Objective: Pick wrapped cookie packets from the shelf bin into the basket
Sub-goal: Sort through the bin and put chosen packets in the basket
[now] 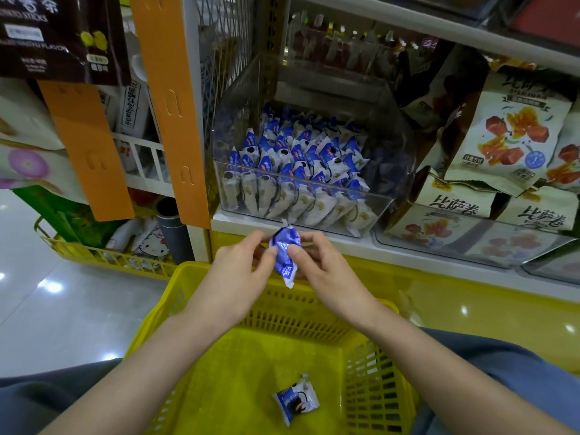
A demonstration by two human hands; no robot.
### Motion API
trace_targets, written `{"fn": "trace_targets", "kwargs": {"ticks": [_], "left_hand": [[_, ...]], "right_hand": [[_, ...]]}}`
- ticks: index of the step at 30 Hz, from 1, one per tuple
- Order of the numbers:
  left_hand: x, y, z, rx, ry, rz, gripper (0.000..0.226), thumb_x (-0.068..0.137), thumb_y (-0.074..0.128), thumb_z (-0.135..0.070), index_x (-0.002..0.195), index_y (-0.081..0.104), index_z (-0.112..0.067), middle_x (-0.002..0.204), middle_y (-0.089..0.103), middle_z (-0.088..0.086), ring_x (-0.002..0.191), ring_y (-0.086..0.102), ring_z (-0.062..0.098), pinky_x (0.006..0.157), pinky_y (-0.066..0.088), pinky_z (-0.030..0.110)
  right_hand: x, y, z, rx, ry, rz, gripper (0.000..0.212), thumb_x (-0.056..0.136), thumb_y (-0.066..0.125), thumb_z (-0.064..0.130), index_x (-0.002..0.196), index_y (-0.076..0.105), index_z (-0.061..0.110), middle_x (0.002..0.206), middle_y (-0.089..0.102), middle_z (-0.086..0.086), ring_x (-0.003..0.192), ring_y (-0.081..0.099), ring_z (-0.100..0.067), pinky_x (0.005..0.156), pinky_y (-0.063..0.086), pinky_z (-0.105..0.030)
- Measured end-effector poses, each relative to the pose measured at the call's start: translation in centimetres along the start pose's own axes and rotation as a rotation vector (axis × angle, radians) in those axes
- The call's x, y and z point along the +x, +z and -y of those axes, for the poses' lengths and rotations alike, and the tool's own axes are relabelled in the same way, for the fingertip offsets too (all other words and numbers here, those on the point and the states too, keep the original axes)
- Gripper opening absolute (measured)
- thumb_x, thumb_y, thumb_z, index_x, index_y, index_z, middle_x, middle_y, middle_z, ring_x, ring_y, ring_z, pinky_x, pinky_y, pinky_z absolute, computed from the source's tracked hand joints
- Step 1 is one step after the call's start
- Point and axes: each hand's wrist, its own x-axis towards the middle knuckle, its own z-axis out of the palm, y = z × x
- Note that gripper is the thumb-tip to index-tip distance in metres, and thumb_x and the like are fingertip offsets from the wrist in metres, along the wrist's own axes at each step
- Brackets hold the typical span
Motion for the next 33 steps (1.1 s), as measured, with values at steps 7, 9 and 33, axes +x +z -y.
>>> {"fn": "trace_targets", "kwargs": {"ticks": [7,9,33], "left_hand": [[0.1,0.0,-0.1,-0.222,-0.093,0.079,0.028,0.091,0.052,-0.011,0.117,0.059,-0.020,0.096,0.070,0.000,0.088,0.067,0.013,0.083,0.054,0.041],[0.2,0.0,-0.1,-0.239,-0.086,0.065,0.025,0.093,0.049,-0.012,0.113,0.061,-0.019,0.095,0.071,0.001,0.085,0.068,0.011,0.081,0.056,0.037],[0.5,-0.7,-0.9,-0.805,-0.344,-0.029,0.030,0.097,0.042,-0.024,0.095,0.065,-0.004,0.087,0.072,0.012,0.076,0.070,0.016,0.066,0.056,0.021]], "right_hand": [[0.1,-0.3,0.3,0.043,0.036,0.002,0.011,0.097,0.044,0.021,0.106,0.050,0.020,0.100,0.066,-0.007,0.086,0.064,-0.017,0.074,0.057,-0.034],[0.1,-0.3,0.3,0.066,0.038,0.027,0.010,0.094,0.049,0.022,0.104,0.050,0.026,0.099,0.067,-0.006,0.088,0.065,-0.016,0.076,0.056,-0.033],[-0.6,-0.2,0.9,0.018,0.024,0.032,0.014,0.085,0.064,0.012,0.094,0.059,0.022,0.092,0.068,0.000,0.066,0.062,-0.004,0.061,0.054,-0.019]]}}
